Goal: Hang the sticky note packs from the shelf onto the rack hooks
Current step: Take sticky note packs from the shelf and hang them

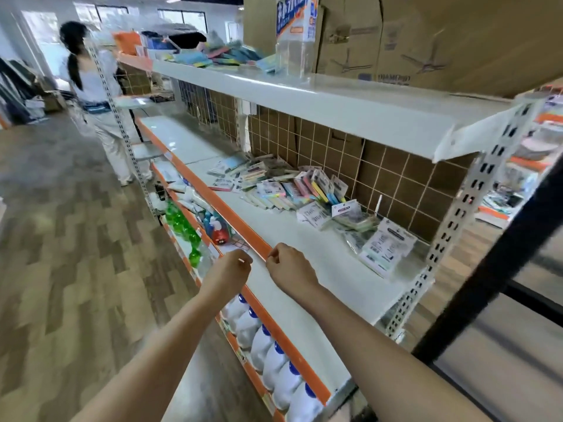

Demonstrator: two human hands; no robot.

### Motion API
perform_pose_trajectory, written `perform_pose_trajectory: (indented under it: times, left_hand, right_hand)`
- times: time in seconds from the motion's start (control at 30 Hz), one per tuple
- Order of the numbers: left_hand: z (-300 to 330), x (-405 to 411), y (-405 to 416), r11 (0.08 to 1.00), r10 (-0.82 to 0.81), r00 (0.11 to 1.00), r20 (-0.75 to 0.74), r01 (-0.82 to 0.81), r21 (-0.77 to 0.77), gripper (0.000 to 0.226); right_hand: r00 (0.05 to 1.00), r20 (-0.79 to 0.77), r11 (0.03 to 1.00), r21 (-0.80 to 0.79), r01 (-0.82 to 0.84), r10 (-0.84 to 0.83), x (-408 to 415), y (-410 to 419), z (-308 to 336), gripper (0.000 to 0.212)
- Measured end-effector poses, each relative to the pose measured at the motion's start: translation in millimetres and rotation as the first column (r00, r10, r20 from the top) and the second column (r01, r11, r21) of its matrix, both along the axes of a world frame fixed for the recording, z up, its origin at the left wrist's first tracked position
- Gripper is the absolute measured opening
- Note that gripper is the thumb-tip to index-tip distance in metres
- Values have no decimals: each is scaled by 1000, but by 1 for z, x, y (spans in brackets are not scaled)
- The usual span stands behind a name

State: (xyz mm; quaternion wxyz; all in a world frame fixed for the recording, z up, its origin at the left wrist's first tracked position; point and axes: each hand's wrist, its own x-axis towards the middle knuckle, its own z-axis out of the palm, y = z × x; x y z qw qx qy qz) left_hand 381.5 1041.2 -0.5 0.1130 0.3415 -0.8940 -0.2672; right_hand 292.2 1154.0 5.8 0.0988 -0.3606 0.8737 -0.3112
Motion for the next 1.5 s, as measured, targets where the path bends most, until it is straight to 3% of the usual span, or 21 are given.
perform_pose_trajectory:
  times: [0.5,0.77,1.0,1.1,1.3,1.5]
  left_hand:
    - [-12,-75,-213,961,-278,960,25,278,7,23]
    - [-21,-113,-270,914,-407,914,5,407,10,26]
    - [-26,-167,-279,891,-453,890,-51,454,18,27]
    - [-25,-190,-284,908,-410,901,-143,418,27,26]
    - [-32,-227,-292,930,-368,890,-268,355,-98,29]
    - [-40,-261,-310,898,-435,864,-255,398,-184,49]
  right_hand:
    - [960,57,960,79,268,-273,-57,-189,-7,23]
    - [920,37,920,53,388,-390,-79,-243,-19,24]
    - [880,-65,878,74,474,-470,-132,-257,-25,27]
    - [835,-215,837,108,536,-507,-154,-265,-31,33]
    - [801,-360,807,181,563,-478,-183,-283,-51,50]
    - [791,-399,796,203,570,-464,-192,-287,-59,51]
